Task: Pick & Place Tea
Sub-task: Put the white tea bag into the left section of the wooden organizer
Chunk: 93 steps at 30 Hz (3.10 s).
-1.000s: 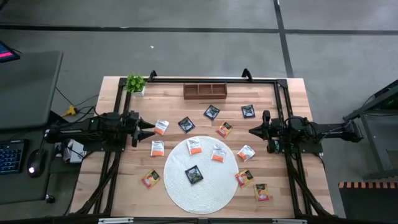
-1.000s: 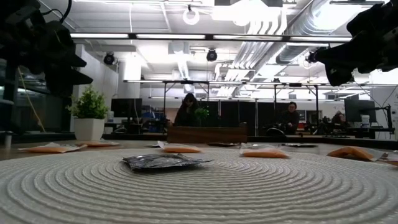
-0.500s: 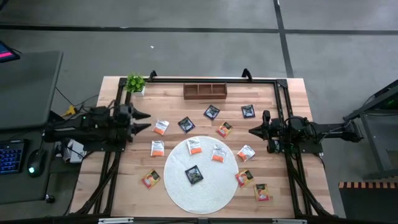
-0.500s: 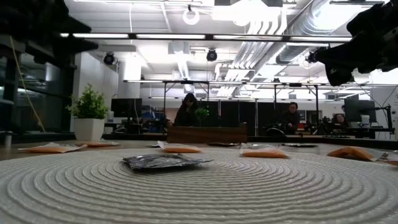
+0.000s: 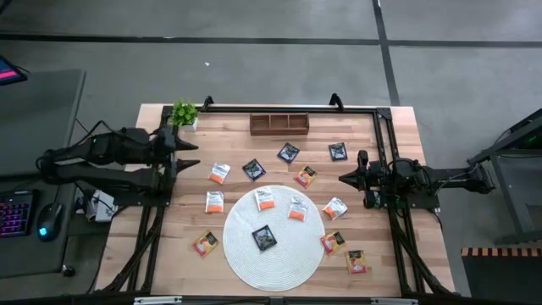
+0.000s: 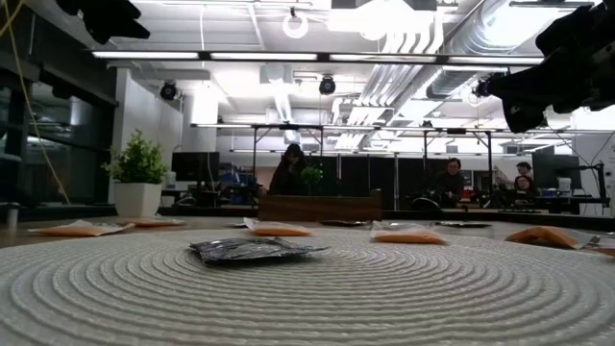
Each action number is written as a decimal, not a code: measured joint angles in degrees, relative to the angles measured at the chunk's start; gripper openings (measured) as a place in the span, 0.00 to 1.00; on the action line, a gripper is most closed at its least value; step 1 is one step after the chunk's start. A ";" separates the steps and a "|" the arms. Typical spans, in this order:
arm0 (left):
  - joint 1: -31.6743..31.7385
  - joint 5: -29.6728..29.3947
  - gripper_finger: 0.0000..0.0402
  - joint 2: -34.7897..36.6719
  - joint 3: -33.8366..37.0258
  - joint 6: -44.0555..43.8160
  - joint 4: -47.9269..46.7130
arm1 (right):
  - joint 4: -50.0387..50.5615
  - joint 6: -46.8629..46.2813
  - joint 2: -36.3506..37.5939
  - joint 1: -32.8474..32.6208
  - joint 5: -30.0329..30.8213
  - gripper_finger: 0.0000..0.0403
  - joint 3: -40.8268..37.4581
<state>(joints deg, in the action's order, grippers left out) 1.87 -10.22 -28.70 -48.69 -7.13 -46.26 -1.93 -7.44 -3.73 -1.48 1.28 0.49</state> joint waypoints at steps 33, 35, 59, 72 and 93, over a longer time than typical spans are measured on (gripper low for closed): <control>21.16 26.34 0.55 -37.50 -7.96 8.43 -17.13 | 0.00 0.00 0.00 0.01 -0.02 0.03 -0.01; 23.85 24.19 0.55 -39.08 -7.96 8.64 -18.79 | 0.00 0.00 0.00 0.01 -0.01 0.03 0.00; 26.85 11.88 0.56 -58.15 -7.89 -8.60 -10.01 | 0.00 0.00 0.00 0.01 -0.02 0.03 -0.01; 26.59 12.34 0.60 -58.93 -5.28 -12.96 -7.48 | 0.00 0.00 0.00 0.01 -0.02 0.03 -0.02; 25.14 10.84 0.91 -54.91 1.43 -23.19 2.46 | 0.00 0.00 0.00 -0.01 0.00 0.03 0.00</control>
<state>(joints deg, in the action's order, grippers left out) 27.00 0.63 -83.61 -47.25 -30.32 -43.80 -1.93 -7.44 -3.73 -1.49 1.28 0.49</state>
